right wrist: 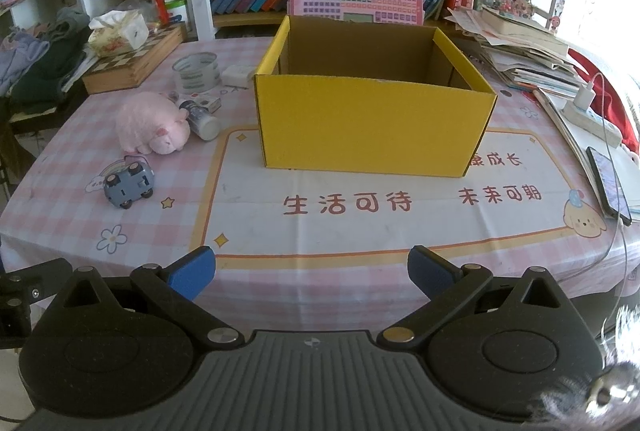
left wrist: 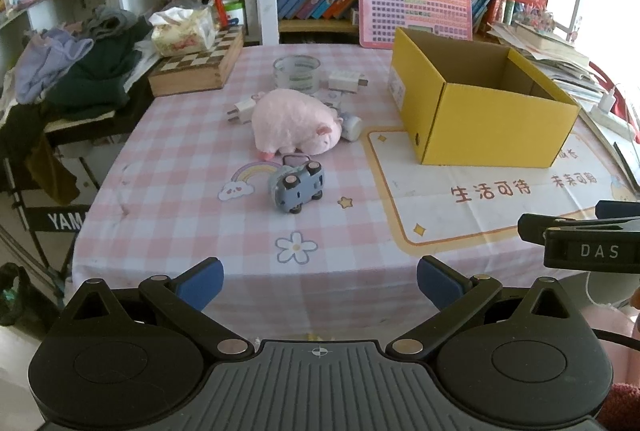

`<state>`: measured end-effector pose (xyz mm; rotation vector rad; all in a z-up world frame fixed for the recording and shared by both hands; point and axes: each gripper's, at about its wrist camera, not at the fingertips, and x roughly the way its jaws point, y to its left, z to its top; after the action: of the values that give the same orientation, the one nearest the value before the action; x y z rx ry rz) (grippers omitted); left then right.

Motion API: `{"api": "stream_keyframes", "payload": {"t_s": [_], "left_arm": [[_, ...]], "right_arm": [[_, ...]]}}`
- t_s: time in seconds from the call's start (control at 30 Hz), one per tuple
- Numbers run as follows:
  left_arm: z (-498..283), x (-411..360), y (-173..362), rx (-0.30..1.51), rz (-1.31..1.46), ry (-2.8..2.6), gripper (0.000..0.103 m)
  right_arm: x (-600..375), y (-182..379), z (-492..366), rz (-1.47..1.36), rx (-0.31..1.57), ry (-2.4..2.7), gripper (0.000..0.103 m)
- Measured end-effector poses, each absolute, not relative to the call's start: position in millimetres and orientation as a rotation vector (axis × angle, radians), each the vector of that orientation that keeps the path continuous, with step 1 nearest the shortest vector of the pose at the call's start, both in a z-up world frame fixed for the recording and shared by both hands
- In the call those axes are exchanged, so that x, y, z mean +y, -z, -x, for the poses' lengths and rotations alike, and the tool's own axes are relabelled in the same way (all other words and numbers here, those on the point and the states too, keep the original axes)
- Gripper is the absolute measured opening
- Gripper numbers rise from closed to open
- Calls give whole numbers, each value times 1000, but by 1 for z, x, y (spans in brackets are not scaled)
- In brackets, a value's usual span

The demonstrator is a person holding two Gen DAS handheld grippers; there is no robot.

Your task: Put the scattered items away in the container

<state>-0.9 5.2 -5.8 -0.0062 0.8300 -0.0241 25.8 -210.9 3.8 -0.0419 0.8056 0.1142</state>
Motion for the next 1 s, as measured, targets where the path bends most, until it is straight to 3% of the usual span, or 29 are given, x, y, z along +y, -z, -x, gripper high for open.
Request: {"api": "stream_keyframes", "payload": {"t_s": [1.0], "left_arm": [[-1, 10, 2, 832, 7, 31, 103]], "right_arm": [[-209, 0, -28, 41, 822, -117, 103]]}}
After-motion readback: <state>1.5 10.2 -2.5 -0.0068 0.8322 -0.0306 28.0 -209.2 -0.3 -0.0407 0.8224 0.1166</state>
